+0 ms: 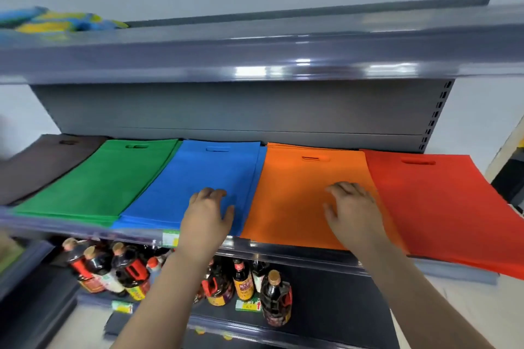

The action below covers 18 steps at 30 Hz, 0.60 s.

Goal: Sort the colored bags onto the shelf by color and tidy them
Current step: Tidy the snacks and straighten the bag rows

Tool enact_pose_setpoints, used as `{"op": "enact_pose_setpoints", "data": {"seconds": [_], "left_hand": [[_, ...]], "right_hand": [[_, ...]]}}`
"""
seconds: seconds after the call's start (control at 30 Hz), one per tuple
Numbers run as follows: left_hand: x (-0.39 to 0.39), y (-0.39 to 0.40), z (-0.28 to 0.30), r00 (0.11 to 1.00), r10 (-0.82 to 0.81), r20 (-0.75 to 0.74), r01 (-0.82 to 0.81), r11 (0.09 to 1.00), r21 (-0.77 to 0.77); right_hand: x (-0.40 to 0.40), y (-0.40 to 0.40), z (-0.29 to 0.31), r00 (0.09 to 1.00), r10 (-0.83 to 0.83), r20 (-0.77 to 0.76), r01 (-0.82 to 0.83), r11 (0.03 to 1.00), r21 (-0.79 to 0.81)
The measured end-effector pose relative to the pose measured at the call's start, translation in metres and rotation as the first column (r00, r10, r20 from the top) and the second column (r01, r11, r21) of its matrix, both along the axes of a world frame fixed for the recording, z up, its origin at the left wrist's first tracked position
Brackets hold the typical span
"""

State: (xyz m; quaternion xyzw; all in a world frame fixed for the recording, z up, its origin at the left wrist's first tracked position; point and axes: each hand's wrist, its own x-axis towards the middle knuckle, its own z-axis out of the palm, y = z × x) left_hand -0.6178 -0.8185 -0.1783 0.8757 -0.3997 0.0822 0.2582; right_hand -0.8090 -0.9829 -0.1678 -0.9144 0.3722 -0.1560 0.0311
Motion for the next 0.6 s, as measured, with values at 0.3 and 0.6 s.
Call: {"op": "enact_pose_setpoints", "data": {"seconds": [0.3, 0.6], "left_hand": [[0.085, 0.136, 0.042, 0.888, 0.214, 0.408, -0.335, 0.907, 0.255], [0.164, 0.319, 0.088, 0.741, 0.531, 0.411, -0.646, 0.729, 0.225]], "right_hand": [[0.16, 0.11, 0.053, 0.84, 0.534, -0.093, -0.542, 0.833, -0.113], [0.311, 0.288, 0.1, 0.58, 0.811, -0.082, -0.801, 0.548, -0.241]]}}
